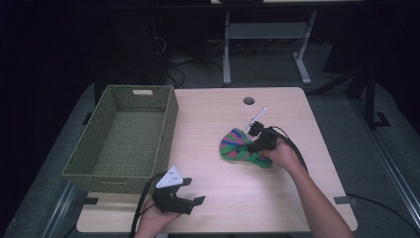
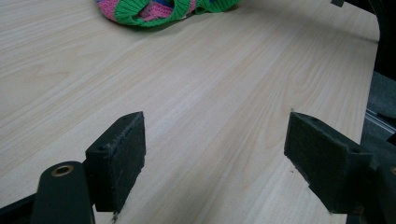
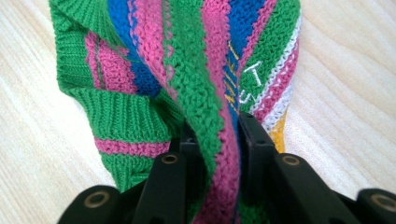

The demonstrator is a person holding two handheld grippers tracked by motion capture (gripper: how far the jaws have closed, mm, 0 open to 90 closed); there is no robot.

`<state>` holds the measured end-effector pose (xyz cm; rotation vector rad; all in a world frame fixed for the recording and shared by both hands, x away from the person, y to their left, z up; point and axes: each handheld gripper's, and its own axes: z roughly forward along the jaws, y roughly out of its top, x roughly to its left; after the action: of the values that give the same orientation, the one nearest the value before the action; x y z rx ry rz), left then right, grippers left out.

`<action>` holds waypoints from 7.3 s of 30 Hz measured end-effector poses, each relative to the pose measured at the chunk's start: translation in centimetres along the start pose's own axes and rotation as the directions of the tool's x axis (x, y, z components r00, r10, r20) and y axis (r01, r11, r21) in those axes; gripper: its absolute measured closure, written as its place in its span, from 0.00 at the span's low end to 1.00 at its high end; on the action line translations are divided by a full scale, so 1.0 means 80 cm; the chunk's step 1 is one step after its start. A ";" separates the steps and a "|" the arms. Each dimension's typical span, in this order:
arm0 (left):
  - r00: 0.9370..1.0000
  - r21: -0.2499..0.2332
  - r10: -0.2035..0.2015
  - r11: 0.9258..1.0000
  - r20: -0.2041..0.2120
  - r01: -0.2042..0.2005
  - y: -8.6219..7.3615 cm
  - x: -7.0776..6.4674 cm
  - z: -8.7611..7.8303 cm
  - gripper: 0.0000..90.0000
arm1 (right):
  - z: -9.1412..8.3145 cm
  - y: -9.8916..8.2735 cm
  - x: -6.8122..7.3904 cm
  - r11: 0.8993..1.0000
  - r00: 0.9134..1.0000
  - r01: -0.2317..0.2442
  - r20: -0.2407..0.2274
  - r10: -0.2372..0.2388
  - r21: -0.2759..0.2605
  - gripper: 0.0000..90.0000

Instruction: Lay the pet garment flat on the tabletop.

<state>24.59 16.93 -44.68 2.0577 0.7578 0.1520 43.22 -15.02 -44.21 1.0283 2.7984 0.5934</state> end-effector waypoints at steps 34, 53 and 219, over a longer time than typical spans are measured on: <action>1.000 -0.014 -0.014 1.000 0.003 0.014 0.001 0.001 -0.002 0.23 | -0.047 -0.022 -0.018 0.982 0.990 -0.096 -0.113 0.078 -0.161 0.87; 0.999 -0.032 -0.029 0.999 0.019 0.030 0.001 0.003 -0.005 0.23 | -0.075 -0.024 -0.008 0.972 0.985 -0.088 -0.161 0.053 -0.218 0.87; 0.998 -0.053 -0.052 0.997 0.025 0.053 0.000 0.004 -0.009 0.22 | -0.094 -0.096 0.157 0.926 0.916 0.170 -0.292 -0.275 -0.338 0.53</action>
<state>24.56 17.61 -44.31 1.9837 0.7840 0.1167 27.27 -14.75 -39.85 0.5766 2.9054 1.2248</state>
